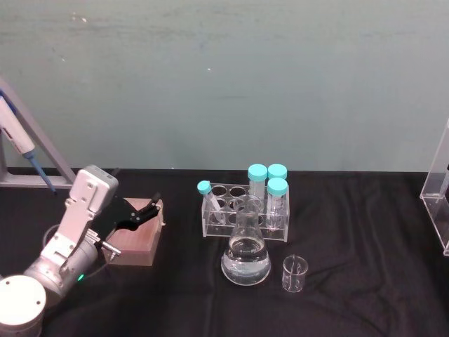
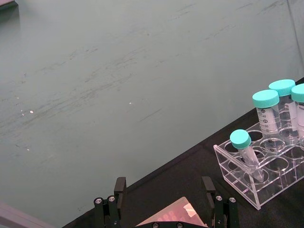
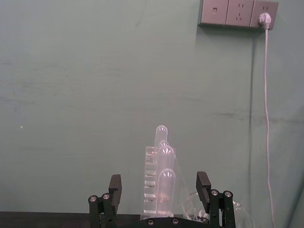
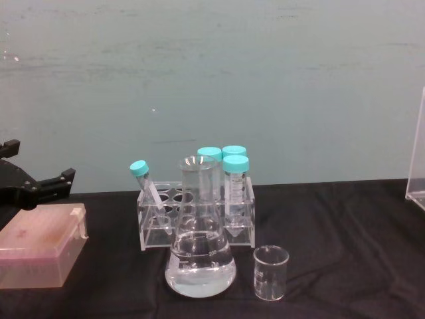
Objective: Place the experimental apparatus aside using one hand.
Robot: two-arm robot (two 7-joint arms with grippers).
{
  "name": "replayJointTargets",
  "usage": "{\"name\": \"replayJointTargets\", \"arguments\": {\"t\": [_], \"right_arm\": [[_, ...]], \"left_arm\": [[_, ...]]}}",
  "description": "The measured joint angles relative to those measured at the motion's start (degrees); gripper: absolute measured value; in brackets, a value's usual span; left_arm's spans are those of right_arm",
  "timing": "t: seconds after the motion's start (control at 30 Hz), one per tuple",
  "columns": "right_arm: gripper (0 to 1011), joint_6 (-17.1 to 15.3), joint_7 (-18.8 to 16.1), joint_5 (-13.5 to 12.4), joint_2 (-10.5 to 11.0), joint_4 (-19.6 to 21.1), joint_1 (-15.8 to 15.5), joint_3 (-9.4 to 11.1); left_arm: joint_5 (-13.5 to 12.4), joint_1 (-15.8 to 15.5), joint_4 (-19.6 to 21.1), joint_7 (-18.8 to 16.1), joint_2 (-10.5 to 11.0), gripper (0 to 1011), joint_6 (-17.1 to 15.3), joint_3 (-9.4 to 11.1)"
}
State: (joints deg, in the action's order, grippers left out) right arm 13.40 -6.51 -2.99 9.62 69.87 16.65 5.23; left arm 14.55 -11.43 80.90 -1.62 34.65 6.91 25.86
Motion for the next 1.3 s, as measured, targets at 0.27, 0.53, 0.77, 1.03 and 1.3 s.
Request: {"name": "replayJointTargets", "arguments": {"t": [0.27, 0.53, 0.77, 1.03, 1.3], "right_arm": [[1003, 1.3, 1.6, 2.4, -0.4, 1.2, -0.5, 0.0], [1003, 2.6, 2.7, 4.5, -0.9, 2.6, -0.9, 0.3], [1003, 4.4, 3.0, 6.2, -1.0, 3.8, -1.2, 0.2], [1003, 7.7, 2.1, 7.9, -0.5, 4.7, -1.2, -0.7], [1003, 10.8, -1.1, 7.6, 0.5, 4.8, -0.3, -2.2]], "left_arm": [[0.0, 0.0, 0.0, 0.0, 0.0, 1000, 0.0, 0.0], [0.0, 0.0, 0.0, 0.0, 0.0, 1000, 0.0, 0.0], [0.0, 0.0, 0.0, 0.0, 0.0, 1000, 0.0, 0.0], [0.0, 0.0, 0.0, 0.0, 0.0, 1000, 0.0, 0.0], [0.0, 0.0, 0.0, 0.0, 0.0, 1000, 0.0, 0.0]]}}
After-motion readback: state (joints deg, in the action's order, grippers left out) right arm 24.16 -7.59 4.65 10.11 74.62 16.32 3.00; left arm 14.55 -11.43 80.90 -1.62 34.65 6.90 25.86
